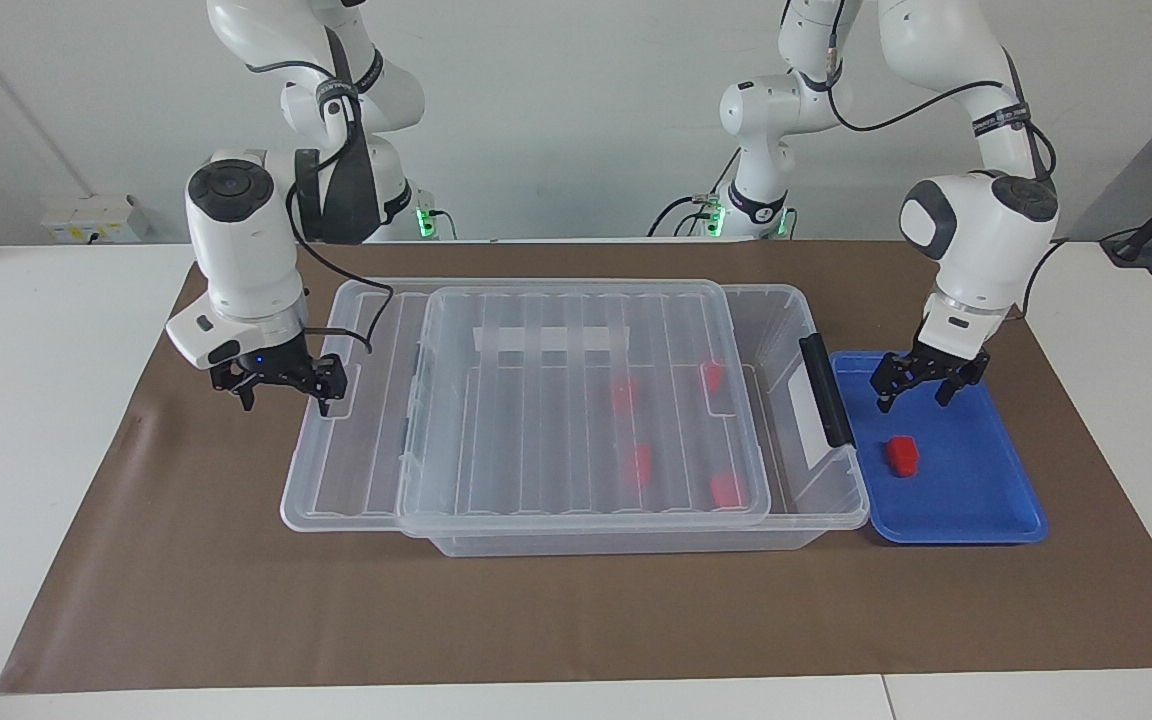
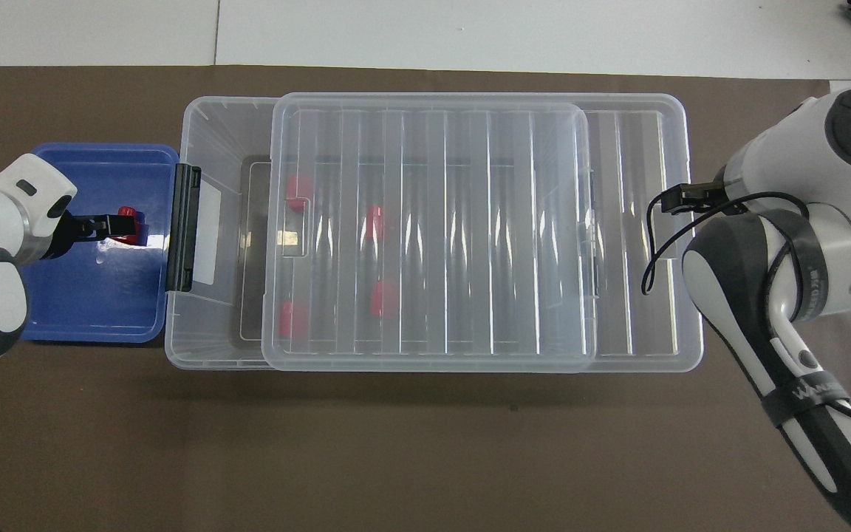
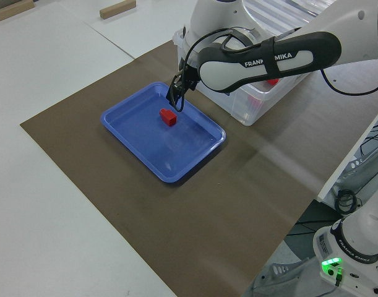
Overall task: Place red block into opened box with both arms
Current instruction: 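Open the lid with the right gripper while the left gripper grasps the block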
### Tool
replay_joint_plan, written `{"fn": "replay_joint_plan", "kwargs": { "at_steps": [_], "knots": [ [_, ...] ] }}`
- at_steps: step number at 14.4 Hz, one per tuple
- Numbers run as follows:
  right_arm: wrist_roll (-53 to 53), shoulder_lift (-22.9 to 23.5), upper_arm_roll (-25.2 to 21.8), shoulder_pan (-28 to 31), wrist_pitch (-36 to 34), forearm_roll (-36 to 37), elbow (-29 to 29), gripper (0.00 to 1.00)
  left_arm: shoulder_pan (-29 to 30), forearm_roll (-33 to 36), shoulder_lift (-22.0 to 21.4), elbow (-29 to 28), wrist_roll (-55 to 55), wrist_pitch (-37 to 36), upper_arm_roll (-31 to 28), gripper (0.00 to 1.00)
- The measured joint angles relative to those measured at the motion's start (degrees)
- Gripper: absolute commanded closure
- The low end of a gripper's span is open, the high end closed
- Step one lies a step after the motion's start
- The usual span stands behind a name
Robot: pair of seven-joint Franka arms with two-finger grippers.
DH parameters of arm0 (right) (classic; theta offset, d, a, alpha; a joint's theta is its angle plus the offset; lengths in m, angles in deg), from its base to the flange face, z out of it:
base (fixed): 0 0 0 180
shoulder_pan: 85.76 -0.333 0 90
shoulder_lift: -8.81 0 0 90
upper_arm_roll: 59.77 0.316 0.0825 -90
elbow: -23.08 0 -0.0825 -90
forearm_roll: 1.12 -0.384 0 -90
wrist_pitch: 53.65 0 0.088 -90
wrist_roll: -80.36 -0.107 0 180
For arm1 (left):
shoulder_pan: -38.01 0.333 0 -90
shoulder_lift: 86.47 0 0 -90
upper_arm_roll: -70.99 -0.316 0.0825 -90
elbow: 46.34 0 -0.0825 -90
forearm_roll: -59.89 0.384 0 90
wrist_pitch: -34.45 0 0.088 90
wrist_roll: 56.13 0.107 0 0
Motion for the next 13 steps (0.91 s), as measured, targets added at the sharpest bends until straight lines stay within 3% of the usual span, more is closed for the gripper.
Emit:
{"fn": "replay_joint_plan", "kwargs": {
  "at_steps": [6, 13],
  "knots": [
    [0.56, 0.0, -0.03, 2.02, -1.45, 1.54, -0.04, 0.0, 0.04, 0.0, 7.5, -0.29, 1.83, 8.09, 0.17, 0.0],
    [1.31, -0.03, -0.16, 4.15, -2.3, 3.44, -0.24, 0.0, 2.04, 0.0, 8.48, -0.3, 9.22, 9.49, 0.0, 0.0]
  ]
}}
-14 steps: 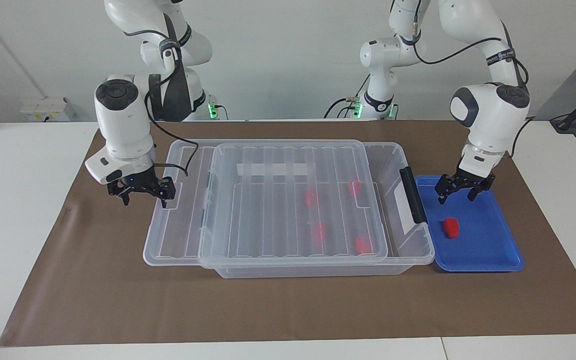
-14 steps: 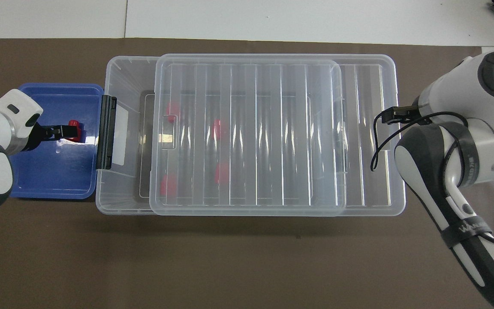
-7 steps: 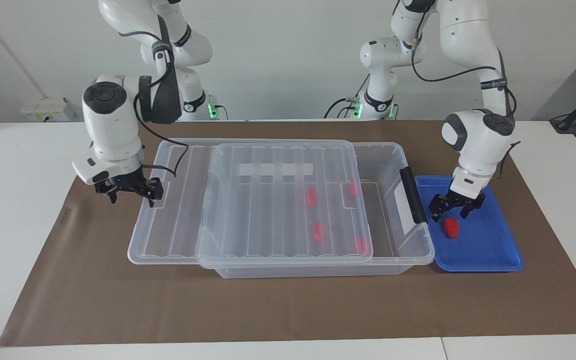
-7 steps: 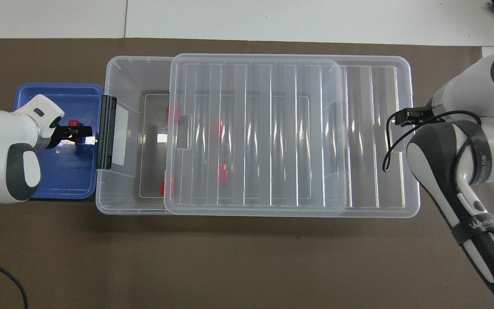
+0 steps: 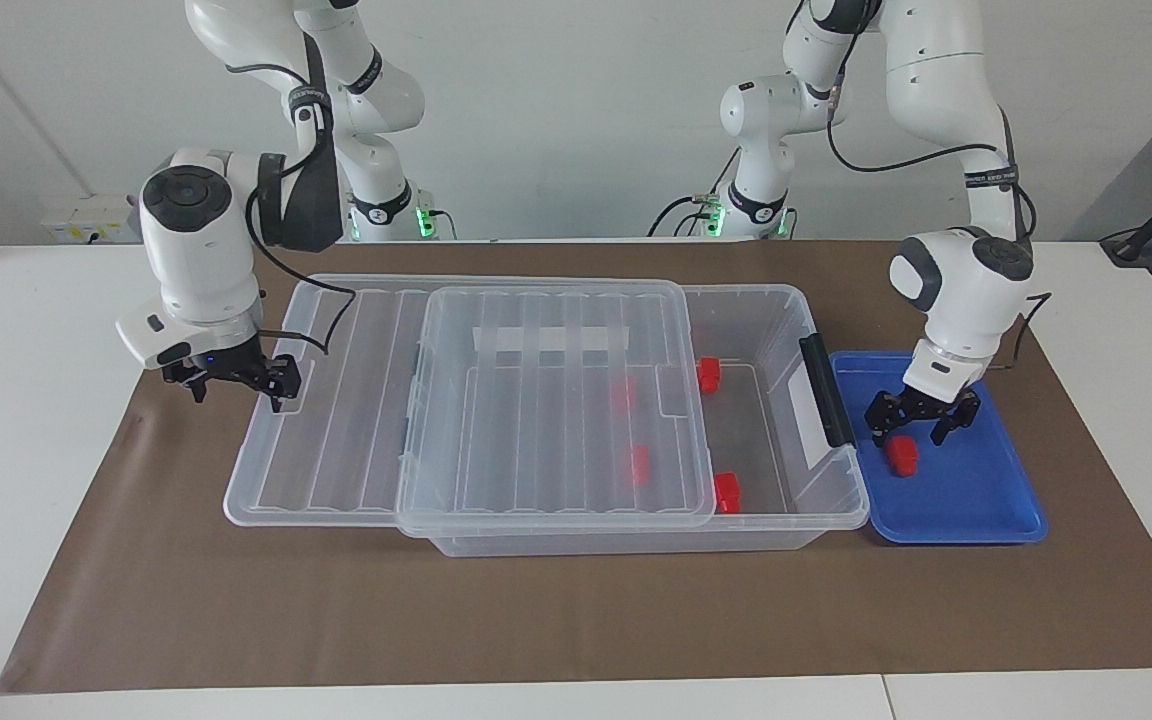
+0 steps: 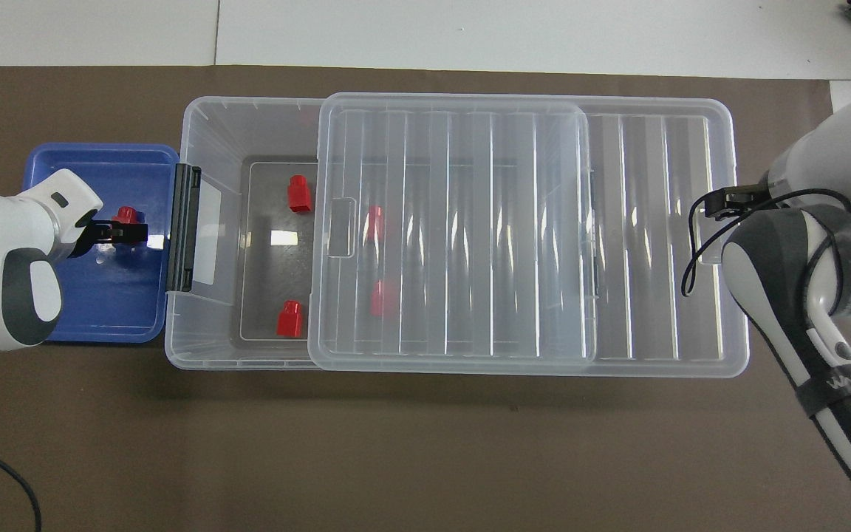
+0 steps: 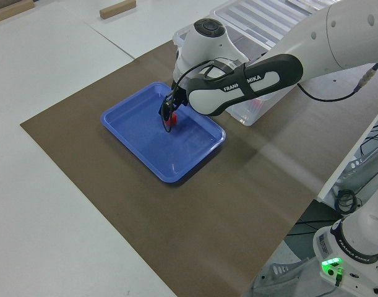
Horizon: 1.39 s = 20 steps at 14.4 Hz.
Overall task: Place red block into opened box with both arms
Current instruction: 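Open the lid with the right gripper while the left gripper grasps the block, then lift the red block out of the blue tray with the left gripper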
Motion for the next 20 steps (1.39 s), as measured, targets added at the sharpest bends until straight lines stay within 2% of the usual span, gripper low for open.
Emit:
{"fn": "replay_joint_plan", "kwargs": {
  "at_steps": [7, 11, 12, 13, 14, 20],
  "knots": [
    [0.03, -0.01, -0.13, 1.2, -0.56, 1.4, -0.03, 0.0, -0.01, 0.0, 1.63, -0.05, -0.06, 2.37, 0.22, 0.01],
    [0.04, -0.16, 0.03, 1.13, -0.96, 1.4, -0.31, 0.0, -0.01, 0.0, 1.65, -0.45, -0.06, 2.85, 0.23, 0.46],
    [0.04, -0.27, 0.21, 1.09, -1.2, 1.4, -0.57, 0.0, -0.01, 0.0, 1.65, -0.5, -0.06, 2.89, 0.26, 0.63],
    [0.04, -0.58, 0.38, 1.07, -1.53, 1.33, -0.9, 0.0, -0.02, 0.0, 1.65, -0.52, -0.06, 2.91, 0.29, 0.89],
    [0.03, -1.17, 0.47, 1.05, -1.98, 0.8, -1.25, 0.0, -0.02, 0.0, 1.65, -0.55, -0.06, 2.92, 0.31, 1.0],
    [0.95, -8.3, 0.27, 1.04, -9.2, -8.39, -4.15, 0.0, -0.07, -0.01, 1.54, 0.22, -1.0, 1.49, 0.4, 1.0]
  ]
}}
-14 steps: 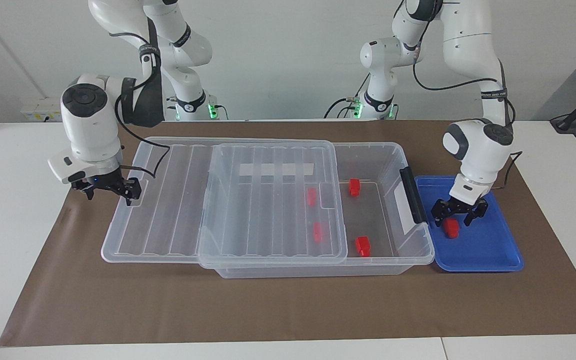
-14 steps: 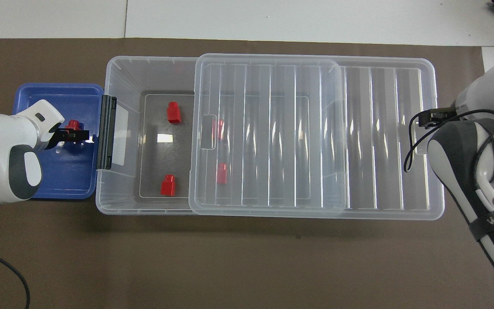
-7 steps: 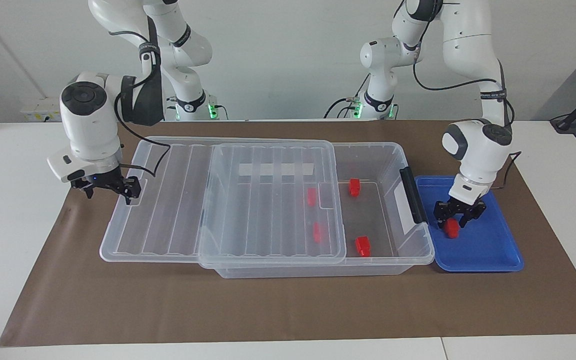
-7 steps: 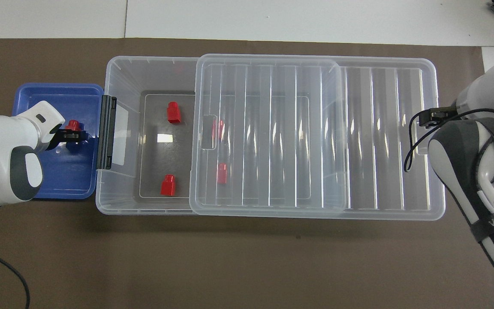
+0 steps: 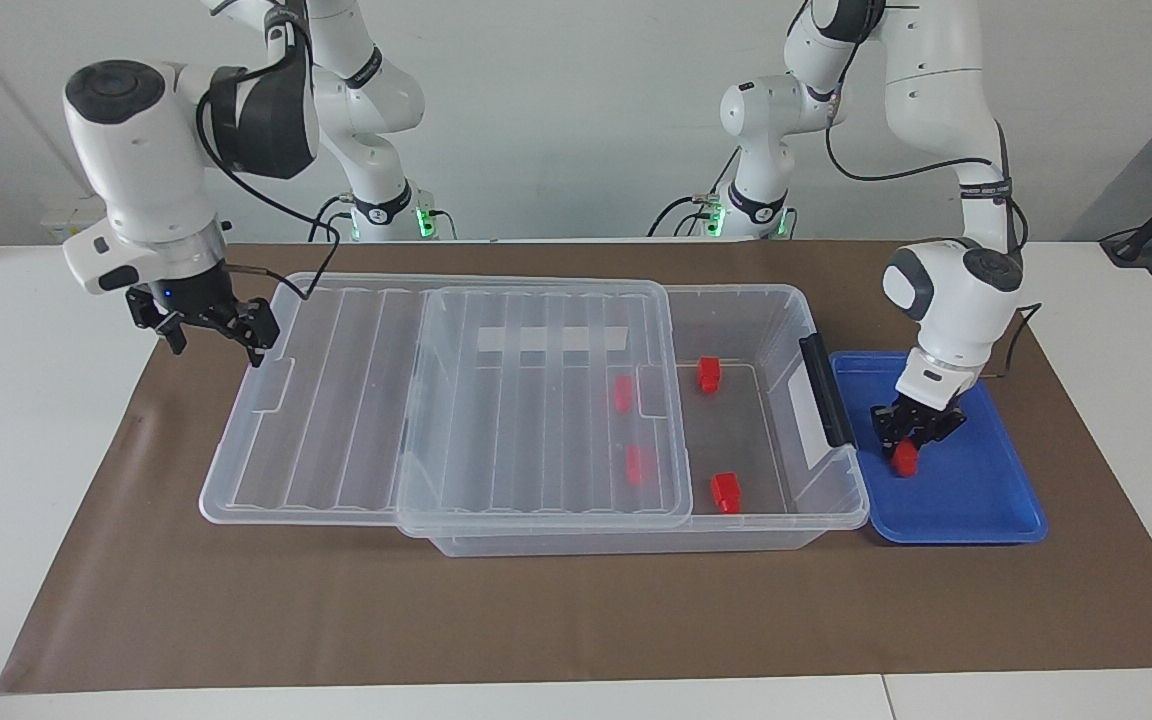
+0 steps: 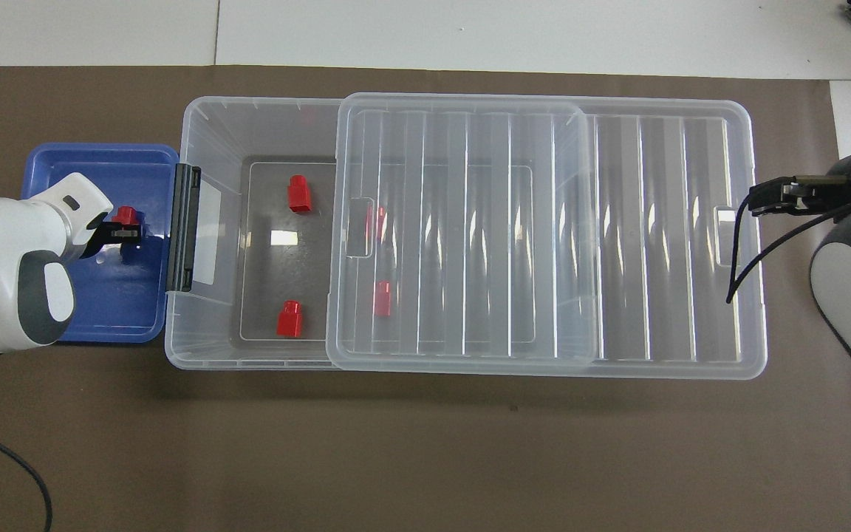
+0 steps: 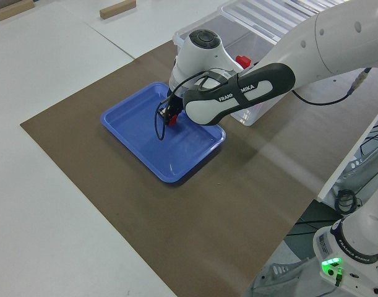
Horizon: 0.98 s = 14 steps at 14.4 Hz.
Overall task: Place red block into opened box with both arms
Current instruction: 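Lift the red block out of the blue tray with the left gripper, then carry the red block over the opened clear box with the left gripper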
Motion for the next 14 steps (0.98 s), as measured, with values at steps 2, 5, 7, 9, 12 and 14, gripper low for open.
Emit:
{"fn": "replay_joint_plan", "kwargs": {
  "at_steps": [2, 5, 7, 9, 12, 14],
  "knots": [
    [0.81, -2.15, -0.22, 0.18, -3.42, -1.97, -1.07, 0.0, 0.03, 0.0, -0.85, 3.12, -1.07, -6.04, 0.0, 1.0],
    [0.87, -4.0, -0.56, 0.32, -12.1, -6.08, -4.67, 0.0, -0.03, -0.15, -4.43, 8.73, -3.39, -17.76, 0.14, 1.0],
    [0.87, -4.21, -0.65, 0.5, -15.54, -6.78, -6.29, 0.0, -0.12, -0.76, -7.23, 13.04, -6.44, -26.62, 0.58, 1.0],
    [0.87, -4.15, -0.62, 0.53, -16.32, -6.81, -6.07, 0.0, -0.15, -1.69, -8.98, 20.44, -10.1, -37.64, 1.81, 1.0],
    [0.91, -4.04, -0.34, 0.39, -16.27, -6.81, -5.94, 0.0, -0.38, -1.92, -9.62, 28.78, -23.27, -46.2, 6.63, 1.0],
    [1.1, -4.04, -0.33, 0.39, -16.26, -6.81, -5.94, 0.0, -0.74, -1.94, -9.64, 29.8, -32.92, -46.29, 11.04, 1.0]
  ]
}}
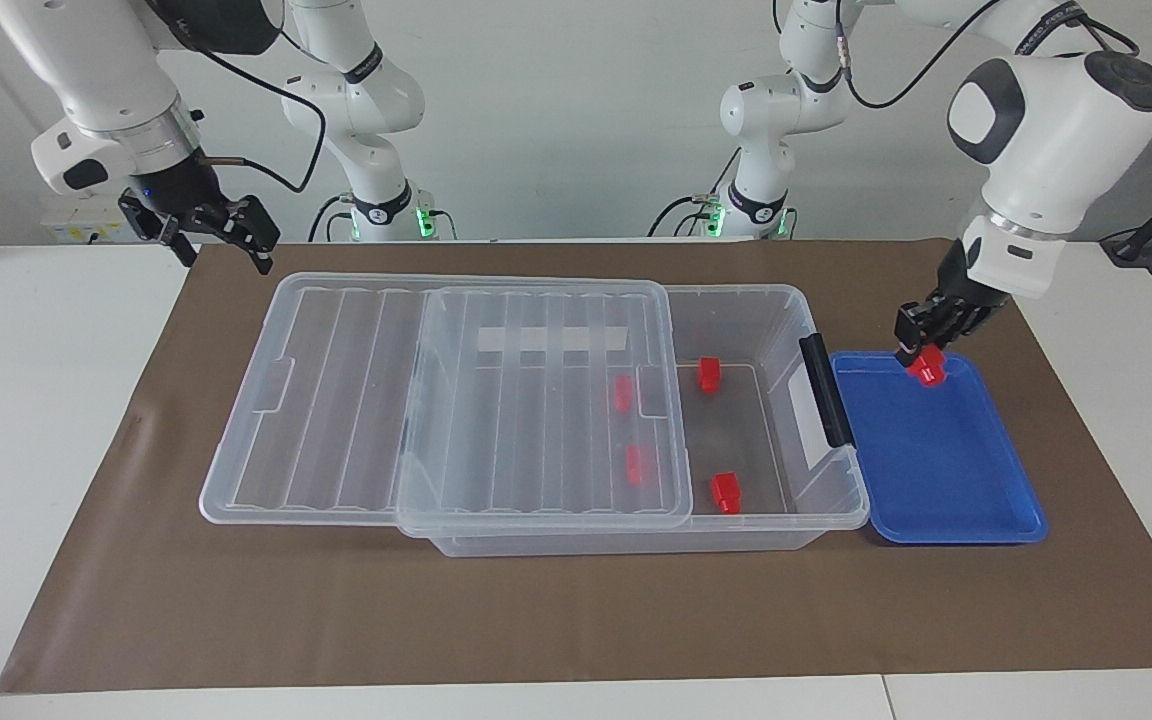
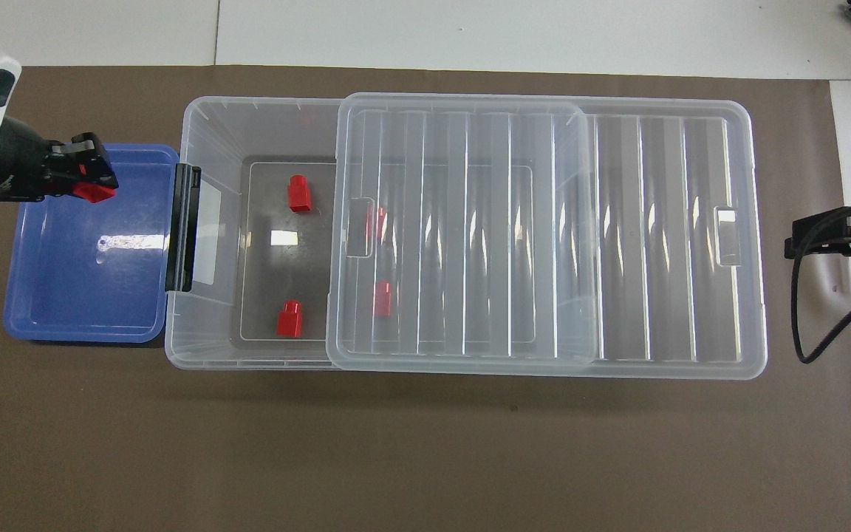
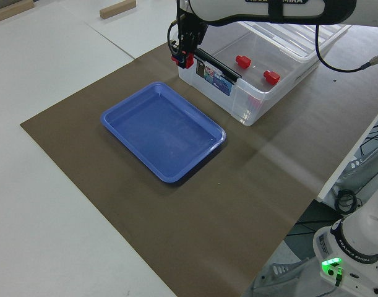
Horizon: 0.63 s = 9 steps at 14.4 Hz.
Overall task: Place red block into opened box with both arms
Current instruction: 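Carry the red block over the opened clear box with the left gripper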
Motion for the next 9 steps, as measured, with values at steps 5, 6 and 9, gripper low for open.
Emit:
{"fn": "replay_joint_plan", "kwargs": {
  "at_steps": [5, 6, 9],
  "knots": [
    [0.13, 0.0, -0.02, 0.04, 0.0, 0.0, 0.0, 0.0, -3.63, 0.0, 0.95, -0.9, -12.94, 5.79, 5.73, 1.0],
    [0.14, 0.0, -0.03, 0.07, 0.0, 0.0, 0.0, 0.0, -4.0, 0.01, 1.3, -1.54, -13.12, 7.19, 5.72, 1.0],
    [0.14, 0.0, -0.1, 0.18, 0.0, 0.0, 0.0, 0.0, -5.24, 0.21, 2.53, -6.52, -13.15, 15.01, 5.69, 1.0]
  ]
}}
